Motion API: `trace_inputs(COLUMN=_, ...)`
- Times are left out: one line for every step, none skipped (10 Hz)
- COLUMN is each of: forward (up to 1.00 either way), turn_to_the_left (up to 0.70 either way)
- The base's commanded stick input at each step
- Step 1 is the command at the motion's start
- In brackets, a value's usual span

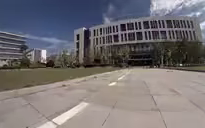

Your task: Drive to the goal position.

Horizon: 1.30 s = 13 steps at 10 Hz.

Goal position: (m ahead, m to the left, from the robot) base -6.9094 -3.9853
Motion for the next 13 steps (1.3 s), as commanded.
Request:
trace_inputs(forward=0.70, turn_to_the_left=0.34)
trace_inputs(forward=0.70, turn_to_the_left=0.17)
trace_inputs(forward=0.70, turn_to_the_left=0.11)
trace_inputs(forward=0.70, turn_to_the_left=0.06)
trace_inputs(forward=0.70, turn_to_the_left=0.02)
trace_inputs(forward=0.70, turn_to_the_left=-0.01)
trace_inputs(forward=0.70, turn_to_the_left=-0.01)
trace_inputs(forward=0.70, turn_to_the_left=-0.01)
trace_inputs(forward=0.70, turn_to_the_left=-0.01)
trace_inputs(forward=0.70, turn_to_the_left=-0.01)
trace_inputs(forward=0.70, turn_to_the_left=-0.01)
trace_inputs(forward=0.70, turn_to_the_left=-0.01)
trace_inputs(forward=0.70, turn_to_the_left=-0.01)
